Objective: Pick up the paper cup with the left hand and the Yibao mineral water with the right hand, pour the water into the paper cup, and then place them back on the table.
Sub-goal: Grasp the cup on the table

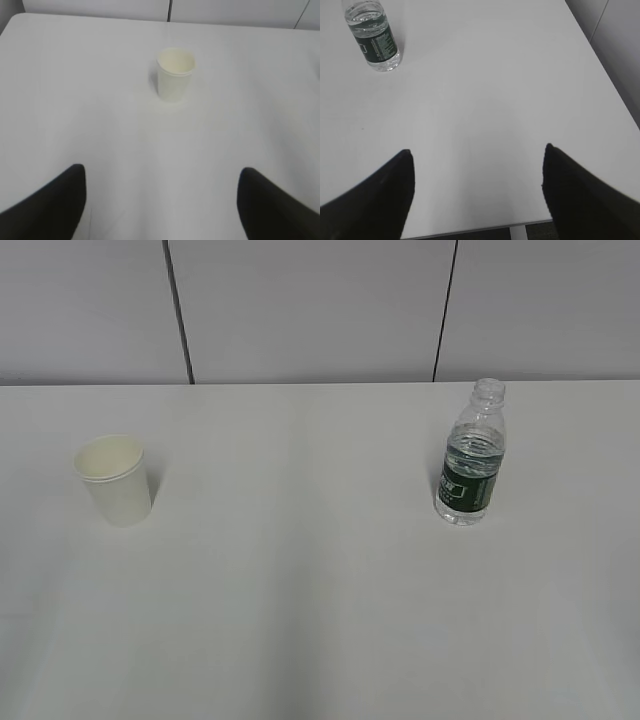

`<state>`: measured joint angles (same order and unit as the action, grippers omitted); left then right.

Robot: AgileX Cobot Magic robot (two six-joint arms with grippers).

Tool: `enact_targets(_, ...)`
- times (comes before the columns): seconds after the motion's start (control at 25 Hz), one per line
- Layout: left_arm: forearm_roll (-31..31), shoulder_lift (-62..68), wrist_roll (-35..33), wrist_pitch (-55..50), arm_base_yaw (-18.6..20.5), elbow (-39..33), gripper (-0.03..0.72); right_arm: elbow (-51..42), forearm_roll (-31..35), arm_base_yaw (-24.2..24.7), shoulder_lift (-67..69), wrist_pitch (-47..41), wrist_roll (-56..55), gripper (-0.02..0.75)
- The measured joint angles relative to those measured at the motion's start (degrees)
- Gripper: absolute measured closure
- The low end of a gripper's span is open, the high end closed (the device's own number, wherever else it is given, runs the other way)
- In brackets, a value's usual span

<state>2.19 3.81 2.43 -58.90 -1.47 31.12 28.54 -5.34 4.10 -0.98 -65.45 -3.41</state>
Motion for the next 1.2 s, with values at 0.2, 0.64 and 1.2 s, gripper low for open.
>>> enact_targets(0.2,0.4,10.1,0.0,12.7,0.0,0.3,0.129,0.0,0.0,0.0,0.0,0.0,0.0,0.153)
enact_targets(0.64,1.9,34.6,-0.1,45.2,-2.0,-5.0,0.129,0.0,0.0,0.0,0.0,0.0,0.0,0.153)
enact_targets(1.2,-5.9,60.4,-0.2,85.4,-10.7,-19.3,0.129,0.0,0.0,0.0,0.0,0.0,0.0,0.153)
